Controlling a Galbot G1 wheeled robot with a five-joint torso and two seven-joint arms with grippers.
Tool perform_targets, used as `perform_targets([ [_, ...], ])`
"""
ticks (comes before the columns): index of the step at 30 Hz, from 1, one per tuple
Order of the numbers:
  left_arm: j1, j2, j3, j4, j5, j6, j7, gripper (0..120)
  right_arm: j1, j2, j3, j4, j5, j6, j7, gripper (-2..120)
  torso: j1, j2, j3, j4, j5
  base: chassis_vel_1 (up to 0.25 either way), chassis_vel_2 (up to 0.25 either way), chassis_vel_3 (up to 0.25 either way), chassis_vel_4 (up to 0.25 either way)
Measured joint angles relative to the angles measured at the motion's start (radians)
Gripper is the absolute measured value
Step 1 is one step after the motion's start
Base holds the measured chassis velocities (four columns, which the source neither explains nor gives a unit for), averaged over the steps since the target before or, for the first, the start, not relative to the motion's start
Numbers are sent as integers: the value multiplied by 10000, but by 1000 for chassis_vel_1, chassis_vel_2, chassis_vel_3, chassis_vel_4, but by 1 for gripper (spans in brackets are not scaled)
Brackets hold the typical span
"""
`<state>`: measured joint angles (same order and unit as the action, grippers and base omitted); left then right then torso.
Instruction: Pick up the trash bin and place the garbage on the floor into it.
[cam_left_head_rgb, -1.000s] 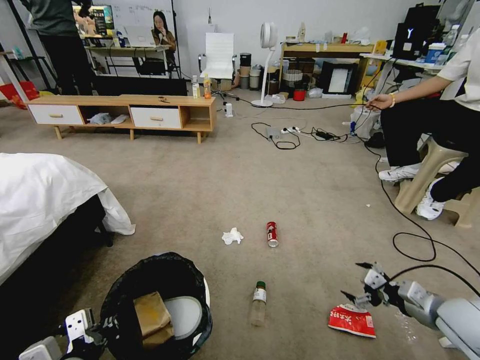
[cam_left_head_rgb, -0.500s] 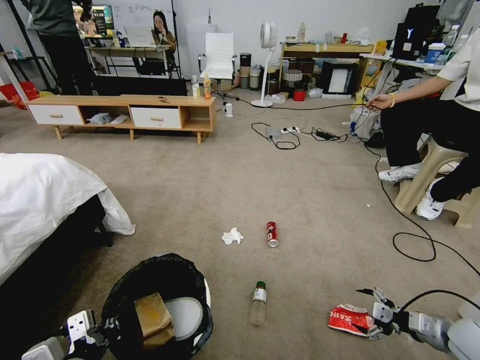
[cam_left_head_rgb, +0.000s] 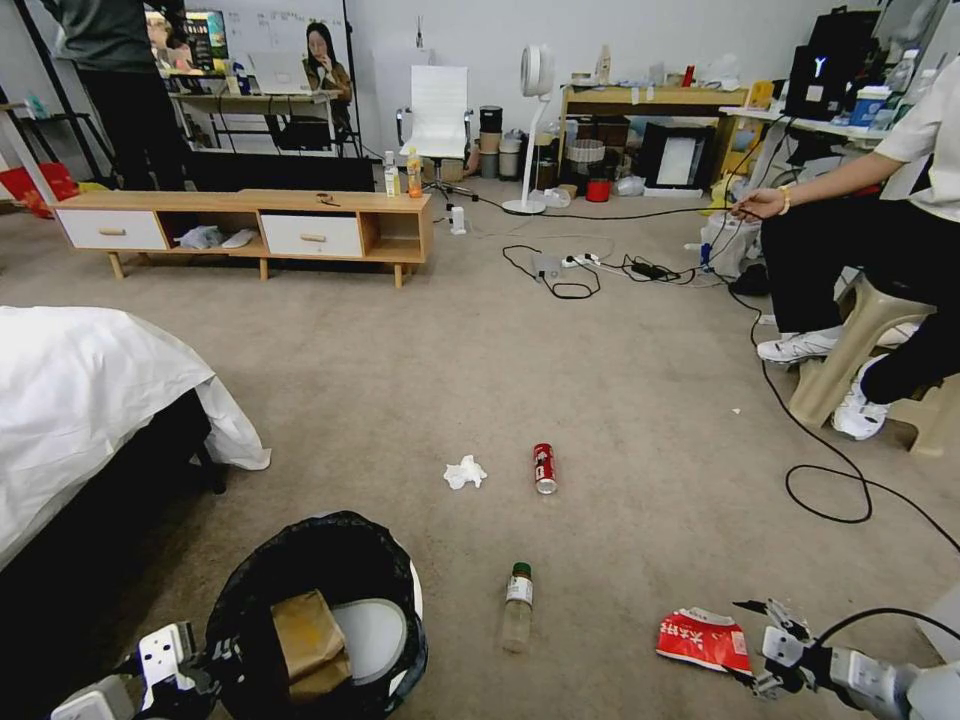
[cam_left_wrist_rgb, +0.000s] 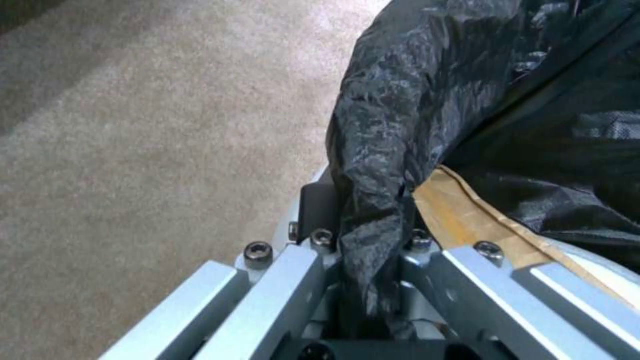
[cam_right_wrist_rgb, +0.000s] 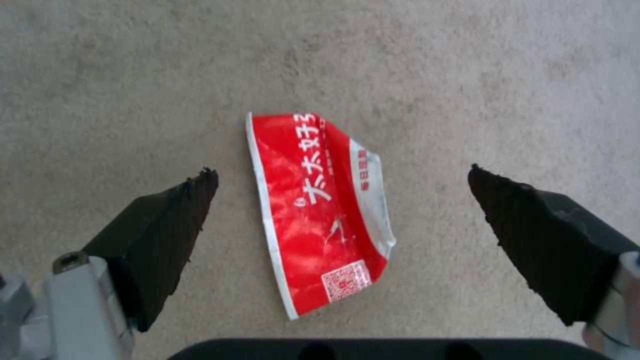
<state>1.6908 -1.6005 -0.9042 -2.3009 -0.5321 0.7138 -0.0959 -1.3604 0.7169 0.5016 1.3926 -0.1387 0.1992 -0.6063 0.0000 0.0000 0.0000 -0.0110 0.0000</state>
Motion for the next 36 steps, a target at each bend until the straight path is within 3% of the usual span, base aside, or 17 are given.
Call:
perform_targets([
  [16, -34, -75, 51, 146, 253, -30, 67, 2, 1394, 383, -890, -1681, -218, 704, 163, 95, 0, 0, 0, 0, -1, 0, 0, 0, 0],
  [36, -144, -78, 100, 424, 418, -66, 93, 2, 2311, 986, -1404, -3441, -816, 566, 887, 88, 1, 0, 1, 1, -1, 0, 0, 0, 0],
])
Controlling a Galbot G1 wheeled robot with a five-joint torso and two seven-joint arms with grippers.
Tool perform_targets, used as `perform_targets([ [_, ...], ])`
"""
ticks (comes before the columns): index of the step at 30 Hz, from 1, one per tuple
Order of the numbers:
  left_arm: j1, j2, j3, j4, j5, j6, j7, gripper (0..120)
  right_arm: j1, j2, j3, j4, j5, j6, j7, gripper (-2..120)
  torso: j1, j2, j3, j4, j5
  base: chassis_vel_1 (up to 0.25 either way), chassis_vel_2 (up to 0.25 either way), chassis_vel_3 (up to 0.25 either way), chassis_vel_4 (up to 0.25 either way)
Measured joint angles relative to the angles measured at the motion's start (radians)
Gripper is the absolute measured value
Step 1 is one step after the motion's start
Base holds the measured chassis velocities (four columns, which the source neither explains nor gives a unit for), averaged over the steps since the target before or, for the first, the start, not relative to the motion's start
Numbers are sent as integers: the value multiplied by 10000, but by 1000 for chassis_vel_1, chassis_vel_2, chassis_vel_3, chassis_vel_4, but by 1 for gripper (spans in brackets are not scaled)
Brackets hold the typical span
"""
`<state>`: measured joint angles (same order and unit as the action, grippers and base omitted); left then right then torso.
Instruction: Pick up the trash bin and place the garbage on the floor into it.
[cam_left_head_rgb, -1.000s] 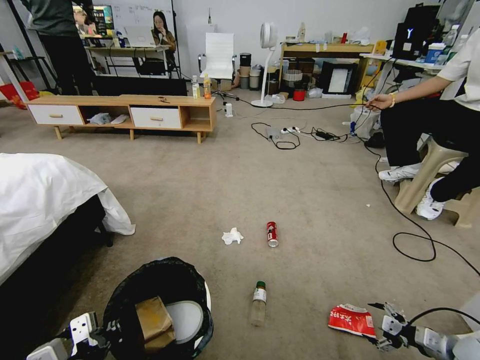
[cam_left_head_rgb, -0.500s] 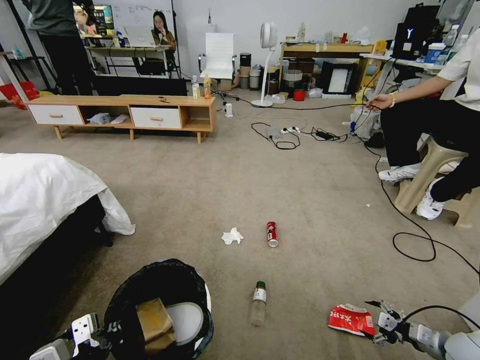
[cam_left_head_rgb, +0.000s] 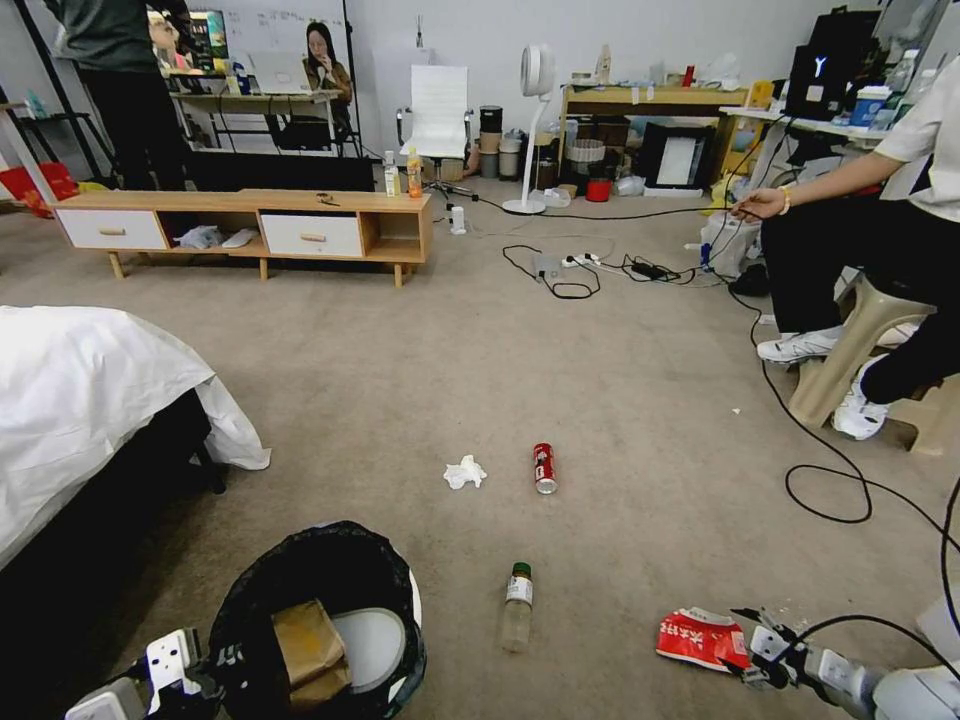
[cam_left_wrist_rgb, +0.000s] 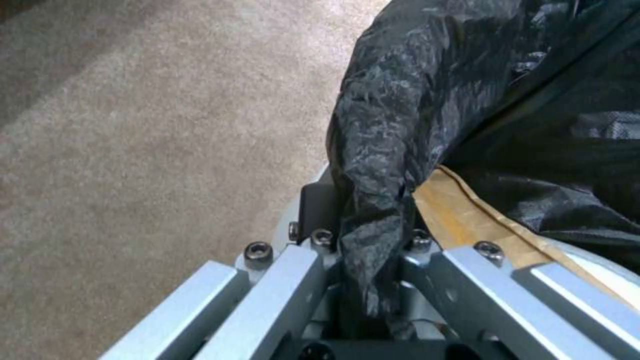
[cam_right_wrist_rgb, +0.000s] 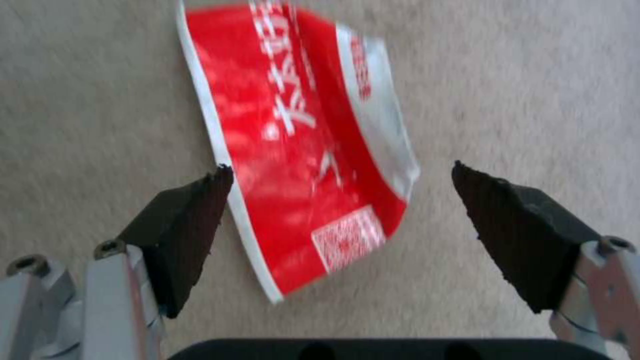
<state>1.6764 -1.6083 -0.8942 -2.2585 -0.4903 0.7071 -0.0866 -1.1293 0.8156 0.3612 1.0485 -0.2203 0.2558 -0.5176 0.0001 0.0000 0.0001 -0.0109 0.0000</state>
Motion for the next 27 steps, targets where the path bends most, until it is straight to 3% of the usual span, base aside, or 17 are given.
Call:
perform_targets([
  [12, 1, 2, 2, 55, -9, -7, 16, 2, 432, 235, 10, -712, -160, 32, 175, 87, -1, 0, 0, 0, 1, 0, 0, 0, 0],
  [27, 54, 2, -6, 17, -48, -40, 44, 2, 684, 199, -62, -566, 57, -58, 395, 88, -1, 0, -1, 0, 0, 0, 0, 0, 0],
])
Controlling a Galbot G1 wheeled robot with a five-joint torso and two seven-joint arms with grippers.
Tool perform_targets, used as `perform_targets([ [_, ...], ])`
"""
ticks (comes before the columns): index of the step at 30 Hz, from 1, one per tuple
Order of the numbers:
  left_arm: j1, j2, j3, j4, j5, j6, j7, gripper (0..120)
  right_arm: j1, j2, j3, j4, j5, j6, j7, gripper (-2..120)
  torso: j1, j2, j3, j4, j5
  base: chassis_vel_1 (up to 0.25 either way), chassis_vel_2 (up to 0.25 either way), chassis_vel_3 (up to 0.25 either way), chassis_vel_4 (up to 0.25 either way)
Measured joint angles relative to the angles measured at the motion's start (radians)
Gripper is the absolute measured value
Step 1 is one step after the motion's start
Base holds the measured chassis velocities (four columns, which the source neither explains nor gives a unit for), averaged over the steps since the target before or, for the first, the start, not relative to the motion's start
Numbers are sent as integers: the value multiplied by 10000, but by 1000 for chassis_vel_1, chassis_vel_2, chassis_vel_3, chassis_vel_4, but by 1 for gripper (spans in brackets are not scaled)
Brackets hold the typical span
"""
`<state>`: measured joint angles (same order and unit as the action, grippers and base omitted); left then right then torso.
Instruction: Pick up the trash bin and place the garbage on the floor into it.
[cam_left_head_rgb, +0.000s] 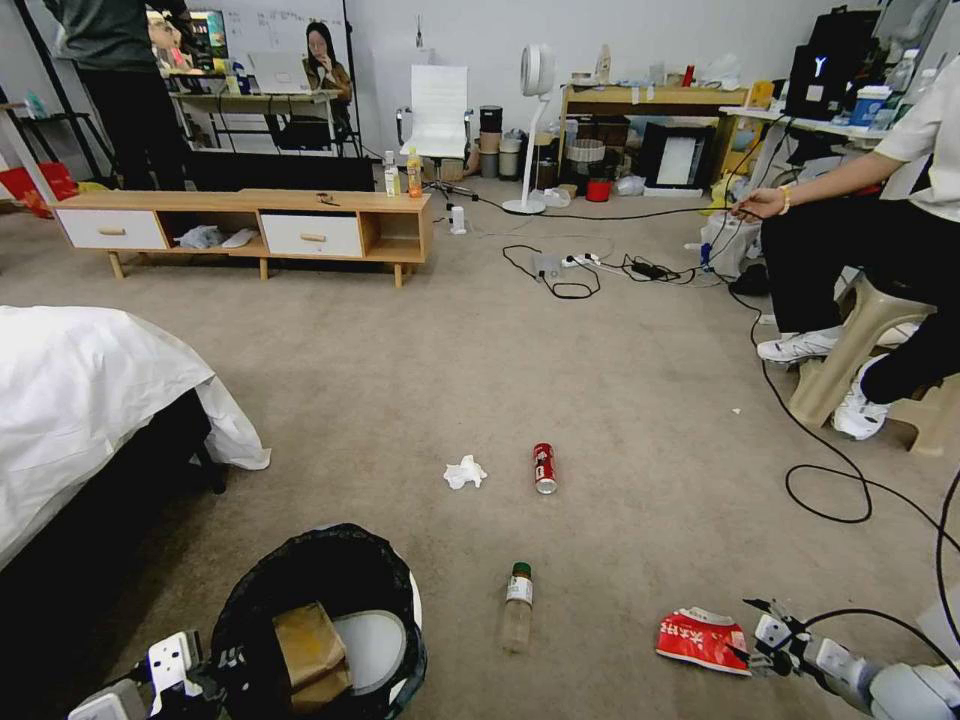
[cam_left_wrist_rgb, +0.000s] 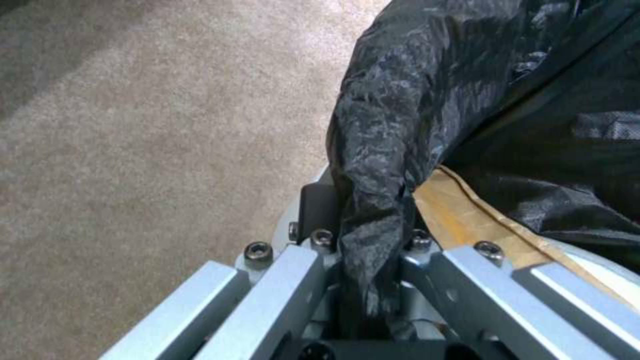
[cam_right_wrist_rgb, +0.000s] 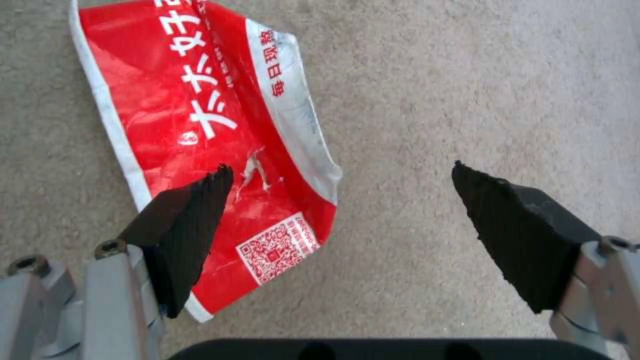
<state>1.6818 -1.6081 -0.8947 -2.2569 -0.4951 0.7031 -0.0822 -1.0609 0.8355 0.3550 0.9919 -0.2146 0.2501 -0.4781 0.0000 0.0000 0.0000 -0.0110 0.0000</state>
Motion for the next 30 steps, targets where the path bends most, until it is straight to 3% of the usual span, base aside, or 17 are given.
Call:
perform_targets([
  [30, -89, 0, 1, 165, 4, -19, 25, 2, 1385, 736, -1050, -1913, -312, 111, 515, 88, 0, 0, 0, 0, 0, 0, 0, 0, 0],
])
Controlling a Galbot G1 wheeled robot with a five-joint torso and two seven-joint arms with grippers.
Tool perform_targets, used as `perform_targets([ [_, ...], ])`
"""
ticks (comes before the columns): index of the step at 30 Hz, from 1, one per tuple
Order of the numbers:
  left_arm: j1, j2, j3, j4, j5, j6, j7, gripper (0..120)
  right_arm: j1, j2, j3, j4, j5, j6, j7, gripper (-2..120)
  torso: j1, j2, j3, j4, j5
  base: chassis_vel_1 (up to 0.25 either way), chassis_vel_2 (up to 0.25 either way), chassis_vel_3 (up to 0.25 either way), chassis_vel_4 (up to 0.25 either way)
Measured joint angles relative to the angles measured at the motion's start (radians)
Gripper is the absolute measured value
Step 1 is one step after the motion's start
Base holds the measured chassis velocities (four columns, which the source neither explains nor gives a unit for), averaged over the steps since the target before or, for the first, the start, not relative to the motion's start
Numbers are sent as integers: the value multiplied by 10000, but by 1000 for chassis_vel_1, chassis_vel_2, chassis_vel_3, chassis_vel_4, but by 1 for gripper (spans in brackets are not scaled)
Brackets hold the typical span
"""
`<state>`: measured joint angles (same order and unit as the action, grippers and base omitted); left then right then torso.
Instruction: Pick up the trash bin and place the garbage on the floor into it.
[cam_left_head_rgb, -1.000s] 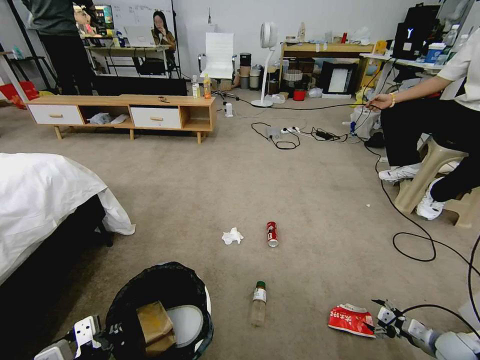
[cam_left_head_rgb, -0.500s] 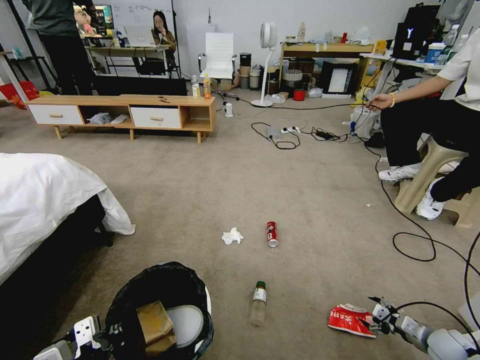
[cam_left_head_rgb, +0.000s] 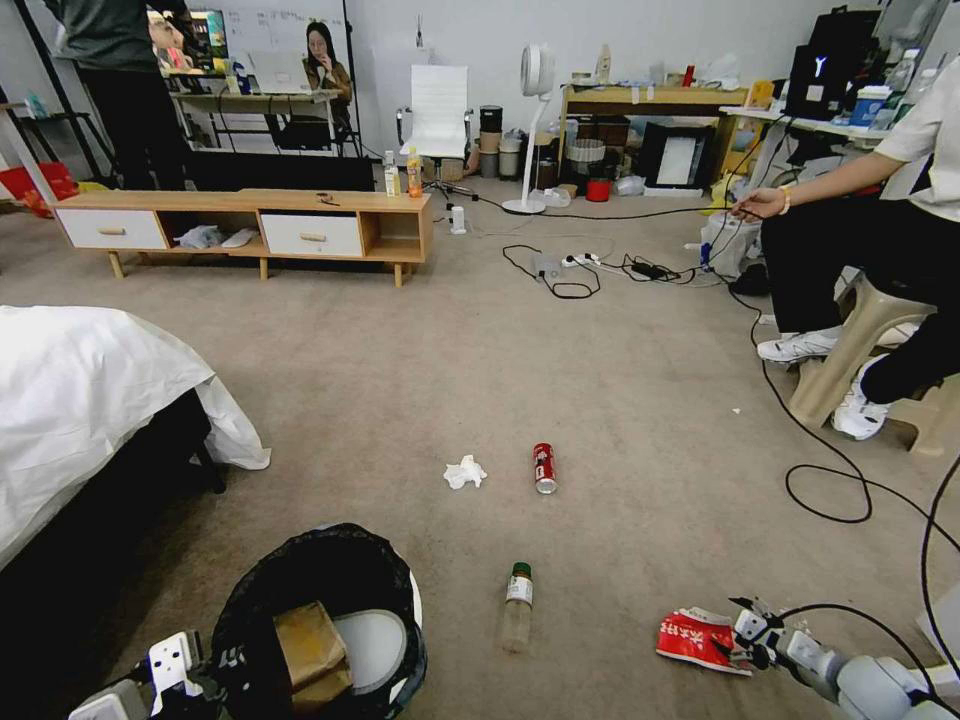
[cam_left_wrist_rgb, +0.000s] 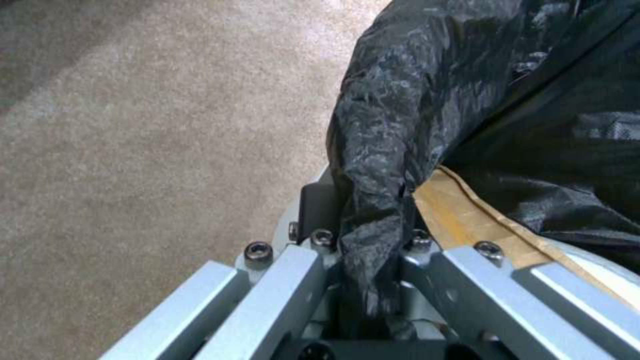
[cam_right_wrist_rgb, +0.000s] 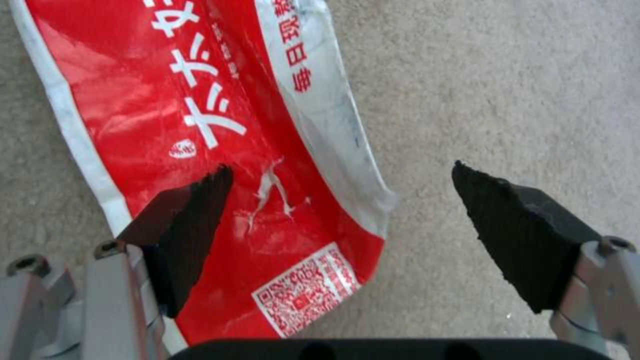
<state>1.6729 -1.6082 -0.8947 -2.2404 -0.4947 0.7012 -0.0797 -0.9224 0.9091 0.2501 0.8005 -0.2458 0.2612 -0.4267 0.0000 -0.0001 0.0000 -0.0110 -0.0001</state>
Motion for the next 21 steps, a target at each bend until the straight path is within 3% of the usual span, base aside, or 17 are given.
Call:
perform_targets([
  [21, -31, 0, -35, 137, -17, -7, 10, 2, 951, 444, -762, -854, 24, 75, 305, 84, 0, 0, -1, -1, -2, 0, 0, 0, 0],
])
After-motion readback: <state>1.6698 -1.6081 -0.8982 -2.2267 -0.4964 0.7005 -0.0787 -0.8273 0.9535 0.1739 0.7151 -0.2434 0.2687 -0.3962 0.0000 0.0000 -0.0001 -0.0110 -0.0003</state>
